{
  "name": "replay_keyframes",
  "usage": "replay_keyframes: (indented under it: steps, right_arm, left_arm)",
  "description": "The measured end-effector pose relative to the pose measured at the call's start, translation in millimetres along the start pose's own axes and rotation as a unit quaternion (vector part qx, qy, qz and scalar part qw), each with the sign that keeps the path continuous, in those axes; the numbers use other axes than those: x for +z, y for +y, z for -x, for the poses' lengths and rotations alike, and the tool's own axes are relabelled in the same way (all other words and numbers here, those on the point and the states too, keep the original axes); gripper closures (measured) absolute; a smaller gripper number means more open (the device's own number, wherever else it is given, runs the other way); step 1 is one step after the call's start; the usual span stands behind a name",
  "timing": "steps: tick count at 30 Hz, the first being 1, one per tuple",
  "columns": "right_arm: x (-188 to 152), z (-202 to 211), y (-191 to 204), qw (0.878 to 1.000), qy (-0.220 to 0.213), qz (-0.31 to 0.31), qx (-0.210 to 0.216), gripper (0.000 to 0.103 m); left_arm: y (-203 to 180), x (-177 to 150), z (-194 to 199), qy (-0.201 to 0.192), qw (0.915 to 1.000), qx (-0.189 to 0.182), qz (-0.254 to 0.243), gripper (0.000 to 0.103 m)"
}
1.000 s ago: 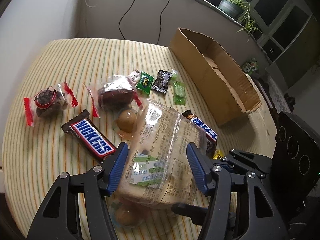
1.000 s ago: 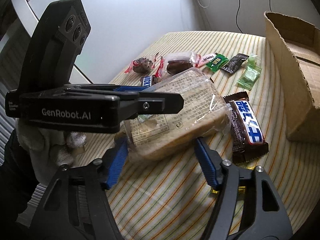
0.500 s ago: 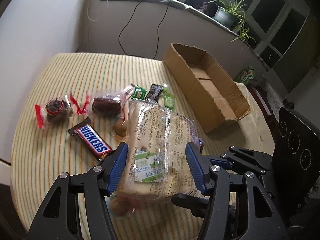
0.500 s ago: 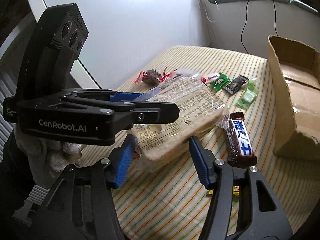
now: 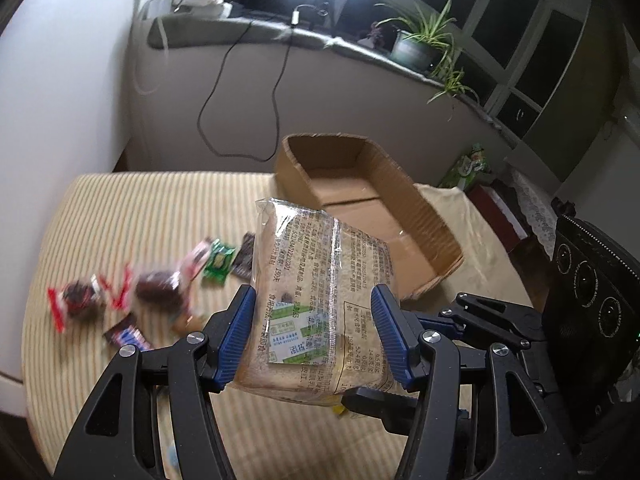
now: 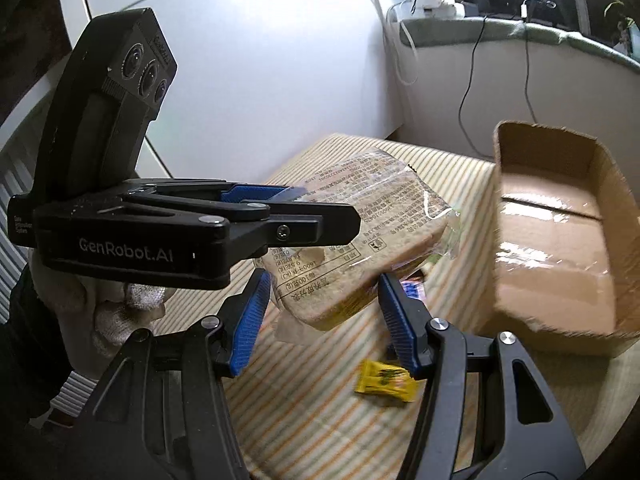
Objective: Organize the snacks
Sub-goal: 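Carry the bread loaf with the left tool into the cardboard box and release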
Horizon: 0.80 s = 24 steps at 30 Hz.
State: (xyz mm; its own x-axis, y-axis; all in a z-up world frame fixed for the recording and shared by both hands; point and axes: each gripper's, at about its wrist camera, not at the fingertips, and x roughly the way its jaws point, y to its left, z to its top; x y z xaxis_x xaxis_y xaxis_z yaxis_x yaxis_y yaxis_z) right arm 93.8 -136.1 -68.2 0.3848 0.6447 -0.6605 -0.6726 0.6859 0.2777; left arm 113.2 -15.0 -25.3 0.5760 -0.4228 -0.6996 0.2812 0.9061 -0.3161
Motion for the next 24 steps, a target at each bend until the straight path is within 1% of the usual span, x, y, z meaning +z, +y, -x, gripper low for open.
replay_keyframes:
  steps: [3, 7, 13, 20, 21, 24]
  right_arm:
    - [5, 16, -14, 1.0, -0.009, 0.004, -0.012, 0.044]
    - [11, 33, -38, 0.999, -0.016, 0.01, -0.03, 0.044]
    - [15, 44, -75, 0.998, -0.017, 0.014, -0.051, 0.044]
    - [17, 49, -121, 0.998, 0.0, 0.01, -0.066, 0.044]
    - [20, 49, -128, 0.997, 0.001, 0.004, -0.076, 0.044]
    - [22, 49, -147, 0.997, 0.01, 0.006, -0.075, 0.044]
  left_arm:
    - [-12, 10, -10, -0.008, 0.9999, -0.009, 0.0, 0.045]
    - [-30, 25, -28, -0.009, 0.9997, -0.022, -0.002, 0.045]
    - [-55, 43, -58, -0.005, 0.9994, -0.034, -0.008, 0.045]
    - [-74, 55, -94, 0.012, 0.9988, -0.047, -0.006, 0.045]
    - [-77, 57, -98, 0.014, 0.9987, -0.048, -0.007, 0.045]
    - [-83, 59, -110, 0.02, 0.9986, -0.047, -0.01, 0.045]
